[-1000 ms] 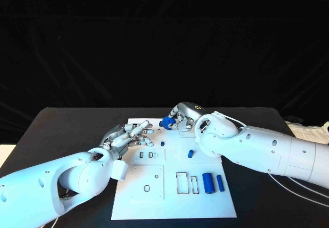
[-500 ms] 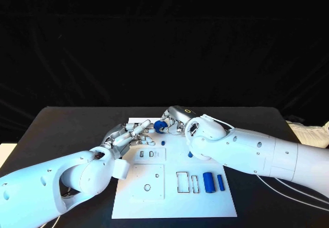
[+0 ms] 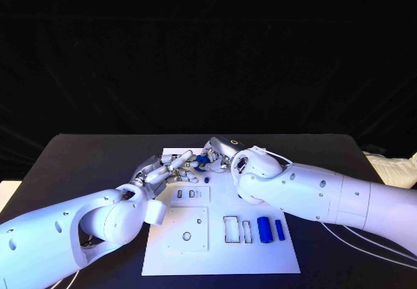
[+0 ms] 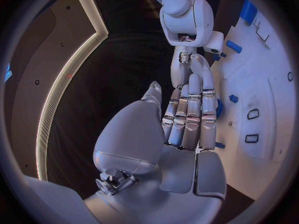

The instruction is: Assemble the parts on the task board

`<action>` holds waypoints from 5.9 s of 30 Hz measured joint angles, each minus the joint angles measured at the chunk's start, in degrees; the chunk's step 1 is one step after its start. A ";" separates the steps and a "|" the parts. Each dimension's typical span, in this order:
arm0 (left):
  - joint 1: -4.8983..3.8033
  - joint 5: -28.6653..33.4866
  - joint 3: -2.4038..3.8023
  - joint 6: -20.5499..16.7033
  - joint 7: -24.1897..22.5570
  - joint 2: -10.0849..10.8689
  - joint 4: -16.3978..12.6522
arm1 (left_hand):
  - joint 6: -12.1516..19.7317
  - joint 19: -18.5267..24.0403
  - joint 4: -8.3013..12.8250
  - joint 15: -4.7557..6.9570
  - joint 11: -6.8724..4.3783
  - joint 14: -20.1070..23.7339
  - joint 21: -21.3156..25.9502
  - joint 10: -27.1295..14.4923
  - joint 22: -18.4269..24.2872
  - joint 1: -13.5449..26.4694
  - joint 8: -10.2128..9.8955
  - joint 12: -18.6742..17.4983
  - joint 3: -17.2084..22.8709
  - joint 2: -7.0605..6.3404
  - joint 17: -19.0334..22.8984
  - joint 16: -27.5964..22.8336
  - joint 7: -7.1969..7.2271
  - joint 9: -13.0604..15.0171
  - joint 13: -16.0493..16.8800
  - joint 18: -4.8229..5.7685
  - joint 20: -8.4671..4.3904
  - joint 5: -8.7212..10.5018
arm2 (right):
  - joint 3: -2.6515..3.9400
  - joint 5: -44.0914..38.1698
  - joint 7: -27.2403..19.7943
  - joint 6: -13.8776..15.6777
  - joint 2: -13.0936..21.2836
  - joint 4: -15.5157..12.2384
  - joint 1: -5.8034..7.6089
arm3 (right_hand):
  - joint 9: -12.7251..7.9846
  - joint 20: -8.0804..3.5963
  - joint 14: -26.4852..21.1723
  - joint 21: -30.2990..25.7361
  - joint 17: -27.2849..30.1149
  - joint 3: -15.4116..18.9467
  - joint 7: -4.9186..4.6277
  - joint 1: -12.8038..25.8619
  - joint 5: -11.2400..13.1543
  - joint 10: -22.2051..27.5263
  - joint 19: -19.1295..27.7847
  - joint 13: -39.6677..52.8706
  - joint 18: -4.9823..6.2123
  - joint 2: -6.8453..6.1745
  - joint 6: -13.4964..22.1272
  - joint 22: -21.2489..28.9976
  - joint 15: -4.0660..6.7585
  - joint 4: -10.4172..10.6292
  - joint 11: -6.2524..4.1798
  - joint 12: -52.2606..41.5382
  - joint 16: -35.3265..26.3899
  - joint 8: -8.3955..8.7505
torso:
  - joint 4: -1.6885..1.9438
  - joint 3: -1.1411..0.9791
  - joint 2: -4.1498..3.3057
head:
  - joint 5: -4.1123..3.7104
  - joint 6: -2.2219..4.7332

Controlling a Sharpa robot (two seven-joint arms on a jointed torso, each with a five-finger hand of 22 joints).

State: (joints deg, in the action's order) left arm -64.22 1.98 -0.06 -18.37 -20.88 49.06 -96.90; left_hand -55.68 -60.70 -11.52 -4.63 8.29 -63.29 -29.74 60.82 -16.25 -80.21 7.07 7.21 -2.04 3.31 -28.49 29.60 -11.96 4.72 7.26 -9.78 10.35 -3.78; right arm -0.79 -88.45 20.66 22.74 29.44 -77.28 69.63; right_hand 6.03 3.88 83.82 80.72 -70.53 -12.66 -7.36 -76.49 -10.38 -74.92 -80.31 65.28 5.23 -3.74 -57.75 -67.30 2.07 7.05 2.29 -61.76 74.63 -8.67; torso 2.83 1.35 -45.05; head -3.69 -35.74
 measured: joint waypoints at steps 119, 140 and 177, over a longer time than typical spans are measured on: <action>0.12 0.07 -0.04 2.21 -2.06 5.34 3.36 | 0.52 6.30 2.22 -1.00 0.51 1.85 5.74 -0.51 3.29 -1.76 -0.68 -1.24 0.78 0.67 3.77 -12.79 -0.11 -0.10 -0.56 0.00 1.16 -0.19 | -0.23 25.19 -29.25 0.39 25.25 -0.89 0.11 | -1.79 1.45 0.31 -0.14 -2.70 -0.76 -2.05 -3.38 -0.23 4.33 0.59 -3.94 0.03 -1.34 5.74 -0.96 -1.35 -2.05 1.67 4.82 0.98 4.26 | -1.62 -0.62 0.50 | -0.21 -0.01; 0.11 0.02 -0.02 3.20 -2.93 5.45 2.41 | 0.72 8.91 2.78 -2.14 0.82 2.98 8.23 -0.82 5.01 -1.96 -0.99 -1.57 1.03 0.90 5.36 -16.97 -0.31 -0.10 -0.86 0.00 2.36 -0.19 | -0.41 22.51 -28.37 -3.21 23.43 2.17 -1.18 | -1.85 1.45 0.31 0.25 -3.10 -0.37 -2.04 -3.38 2.06 4.33 0.59 -3.76 0.03 -1.34 5.75 -1.27 -1.35 -1.97 1.67 4.52 1.25 4.26 | -1.55 -0.63 0.53 | 0.21 -0.49; 0.12 0.01 -0.02 2.96 -2.90 5.13 2.43 | 0.92 8.90 2.77 -2.14 0.82 2.97 8.44 -0.82 5.10 -1.96 -0.98 -1.57 1.04 0.90 5.46 -17.20 -0.51 -0.10 -0.89 0.00 2.36 -0.19 | -0.49 21.09 -27.70 -6.22 20.09 6.11 -2.07 | -1.64 1.25 0.31 0.52 -3.39 0.01 -1.43 -2.61 2.42 3.40 0.38 -2.77 0.04 0.05 3.08 -1.80 -1.34 -1.90 1.35 3.26 1.43 3.14 | -1.52 -0.62 0.54 | -0.43 -0.52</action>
State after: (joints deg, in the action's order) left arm -64.10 2.00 -0.08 -15.40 -23.78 54.19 -94.47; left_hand -54.76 -51.79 -8.75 -6.76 9.11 -60.32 -21.30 59.99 -11.15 -82.17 6.09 5.64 -1.00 4.21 -23.03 12.40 -12.47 4.62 6.37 -9.78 12.70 -3.96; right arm -1.27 -67.36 -7.04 16.52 49.53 -71.17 67.56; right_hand 4.39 5.13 84.13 81.24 -73.92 -12.66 -8.79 -79.10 -7.97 -71.53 -79.92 62.51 5.27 -3.69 -54.68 -69.09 0.72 5.15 3.64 -58.50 76.05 -5.53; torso 1.32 0.73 -44.51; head -4.13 -36.27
